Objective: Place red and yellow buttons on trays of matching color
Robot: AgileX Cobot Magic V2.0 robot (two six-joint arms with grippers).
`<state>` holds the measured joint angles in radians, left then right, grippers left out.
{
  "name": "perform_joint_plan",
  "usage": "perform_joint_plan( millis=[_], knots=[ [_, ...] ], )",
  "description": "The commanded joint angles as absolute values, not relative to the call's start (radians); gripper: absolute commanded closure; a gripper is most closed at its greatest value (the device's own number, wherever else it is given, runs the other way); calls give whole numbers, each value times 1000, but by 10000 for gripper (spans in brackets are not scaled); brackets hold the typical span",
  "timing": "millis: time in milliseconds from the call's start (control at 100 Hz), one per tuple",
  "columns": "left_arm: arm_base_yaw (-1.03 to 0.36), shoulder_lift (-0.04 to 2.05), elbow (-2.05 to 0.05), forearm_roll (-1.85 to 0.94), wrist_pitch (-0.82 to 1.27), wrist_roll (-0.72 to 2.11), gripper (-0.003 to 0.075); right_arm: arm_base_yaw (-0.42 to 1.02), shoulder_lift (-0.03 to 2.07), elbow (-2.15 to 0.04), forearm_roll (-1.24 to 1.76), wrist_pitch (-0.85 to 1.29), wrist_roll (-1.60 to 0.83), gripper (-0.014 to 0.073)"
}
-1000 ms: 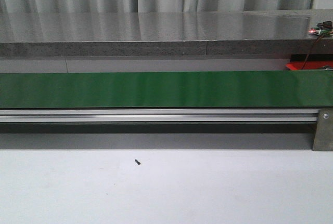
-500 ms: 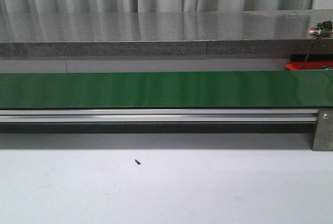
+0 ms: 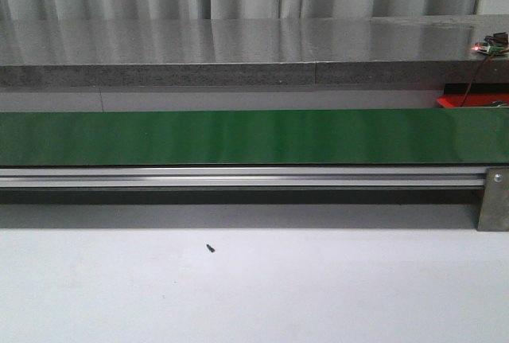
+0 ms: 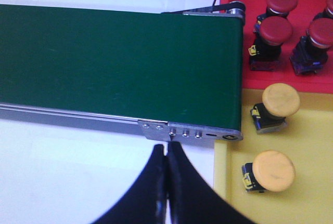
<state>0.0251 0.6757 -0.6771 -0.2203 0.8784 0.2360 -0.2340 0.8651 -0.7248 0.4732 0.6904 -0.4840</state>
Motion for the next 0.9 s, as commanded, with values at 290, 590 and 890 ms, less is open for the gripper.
perform_joint_plan(
  millis=[290,590,890],
  knots=[
    [17,674,-702,-234,827,227,740,-143,781,-744,358,651,-297,652],
    [17,674,-702,-234,827,227,740,-39,677,-651,82,601,14,652],
    [17,674,-702,-234,827,227,740,-40,614,-595,76,558,14,652]
  ],
)
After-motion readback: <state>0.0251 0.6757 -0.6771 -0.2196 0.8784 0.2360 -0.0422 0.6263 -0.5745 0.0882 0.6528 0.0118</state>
